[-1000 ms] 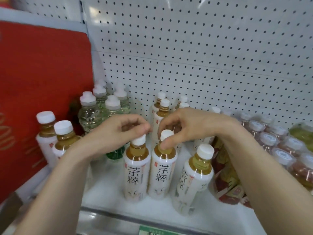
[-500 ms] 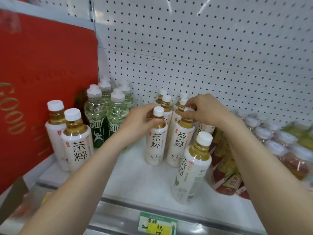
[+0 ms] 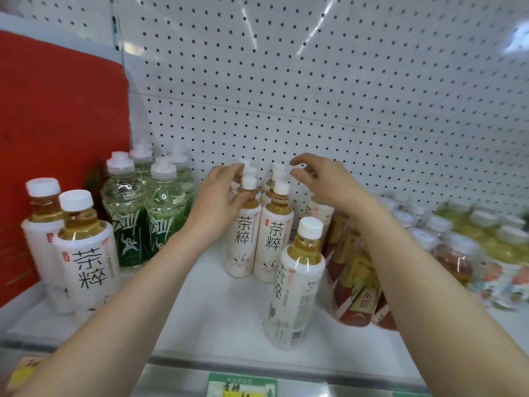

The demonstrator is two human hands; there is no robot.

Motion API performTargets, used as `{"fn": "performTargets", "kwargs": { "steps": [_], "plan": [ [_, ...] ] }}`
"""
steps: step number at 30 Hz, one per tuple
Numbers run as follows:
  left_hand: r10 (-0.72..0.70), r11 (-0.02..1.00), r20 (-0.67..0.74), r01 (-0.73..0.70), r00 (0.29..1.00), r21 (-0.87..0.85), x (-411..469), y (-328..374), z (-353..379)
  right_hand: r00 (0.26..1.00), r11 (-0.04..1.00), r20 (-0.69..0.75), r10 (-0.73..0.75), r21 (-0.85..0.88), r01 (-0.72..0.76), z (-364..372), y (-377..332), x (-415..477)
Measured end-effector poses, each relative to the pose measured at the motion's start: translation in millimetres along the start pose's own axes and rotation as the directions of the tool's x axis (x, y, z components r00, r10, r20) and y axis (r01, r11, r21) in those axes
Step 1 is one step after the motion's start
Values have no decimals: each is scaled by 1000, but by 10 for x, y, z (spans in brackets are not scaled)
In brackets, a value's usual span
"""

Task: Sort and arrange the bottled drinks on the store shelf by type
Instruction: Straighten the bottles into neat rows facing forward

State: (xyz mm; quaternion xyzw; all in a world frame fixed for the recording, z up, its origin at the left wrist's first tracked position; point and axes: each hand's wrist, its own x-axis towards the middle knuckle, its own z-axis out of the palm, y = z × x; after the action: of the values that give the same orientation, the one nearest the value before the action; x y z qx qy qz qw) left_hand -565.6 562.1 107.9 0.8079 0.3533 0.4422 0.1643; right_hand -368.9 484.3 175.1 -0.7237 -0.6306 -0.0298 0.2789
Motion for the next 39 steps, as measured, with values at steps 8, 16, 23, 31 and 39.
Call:
{"fn": "performTargets", "kwargs": {
  "steps": [8,16,23,31,39],
  "plan": [
    [147,943,295,-44,944,-331,-574,619,35,975,919,96,200,-364,-153,-23,335,83],
    [79,955,253,0,964,-296,-752,604,-8,991,948,66,120,-302,-95,-87,216,-107],
    [-127,992,44,126,991,24,-678,289,-294,966,988,252,-66,-118,98,-255,-33,-497],
    [-133,991,-23,134,991,18,-546,189,-202,933,972,270,-237,76,224,-69,-282,-586],
    [-98,987,94,109,991,-119,-409,185,-222,980,980,25,-199,25,198,100,-248,-584]
  ]
}}
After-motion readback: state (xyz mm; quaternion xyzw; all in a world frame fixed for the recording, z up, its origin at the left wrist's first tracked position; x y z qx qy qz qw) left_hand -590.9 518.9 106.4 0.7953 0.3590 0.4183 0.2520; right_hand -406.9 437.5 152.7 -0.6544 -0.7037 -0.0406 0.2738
